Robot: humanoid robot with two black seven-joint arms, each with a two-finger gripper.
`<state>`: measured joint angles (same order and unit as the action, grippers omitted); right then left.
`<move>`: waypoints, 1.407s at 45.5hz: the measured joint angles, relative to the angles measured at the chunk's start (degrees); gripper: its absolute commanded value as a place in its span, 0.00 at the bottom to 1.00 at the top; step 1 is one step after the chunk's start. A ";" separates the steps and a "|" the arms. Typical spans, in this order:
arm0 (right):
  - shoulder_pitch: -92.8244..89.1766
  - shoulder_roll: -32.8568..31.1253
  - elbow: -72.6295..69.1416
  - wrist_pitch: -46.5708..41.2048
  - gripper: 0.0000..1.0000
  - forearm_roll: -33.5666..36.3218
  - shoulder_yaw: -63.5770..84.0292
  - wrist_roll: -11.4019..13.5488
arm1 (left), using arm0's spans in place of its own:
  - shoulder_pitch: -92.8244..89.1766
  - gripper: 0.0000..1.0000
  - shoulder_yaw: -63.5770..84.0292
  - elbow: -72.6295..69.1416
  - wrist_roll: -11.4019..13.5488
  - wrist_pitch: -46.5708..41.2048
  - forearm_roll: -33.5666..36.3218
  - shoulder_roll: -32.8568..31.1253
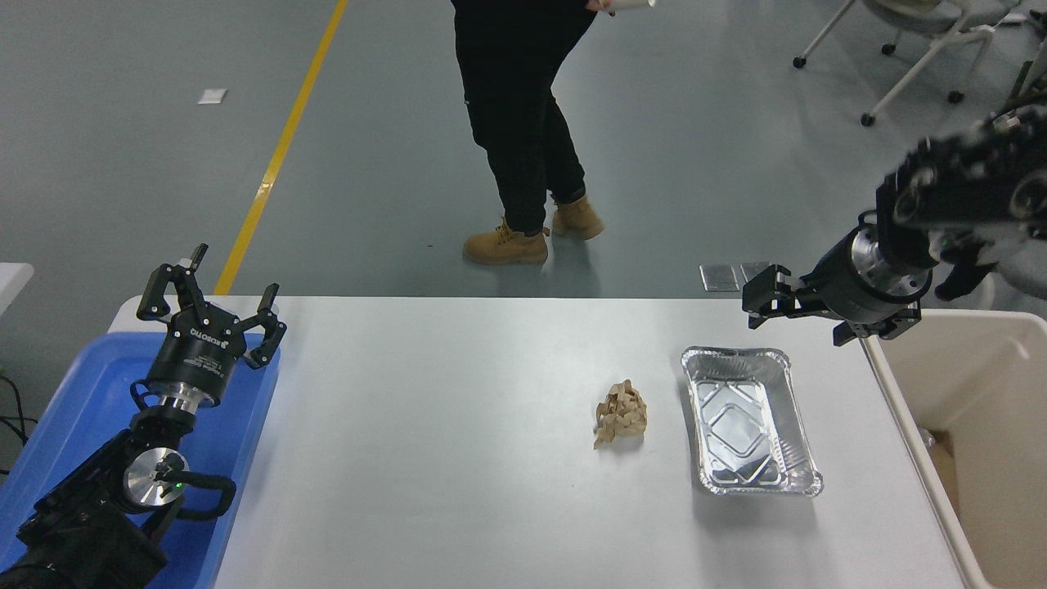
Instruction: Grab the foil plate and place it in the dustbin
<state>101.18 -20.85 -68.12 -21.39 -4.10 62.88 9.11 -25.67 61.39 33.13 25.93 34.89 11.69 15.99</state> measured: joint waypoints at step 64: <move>-35.22 8.75 27.15 13.60 0.25 -5.37 -6.36 -0.22 | 0.00 0.98 -0.01 0.00 -0.01 0.00 -0.01 0.00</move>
<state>65.97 -12.10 -40.96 -7.79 -9.47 56.52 8.89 -25.67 61.39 33.13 25.93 34.89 11.69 16.00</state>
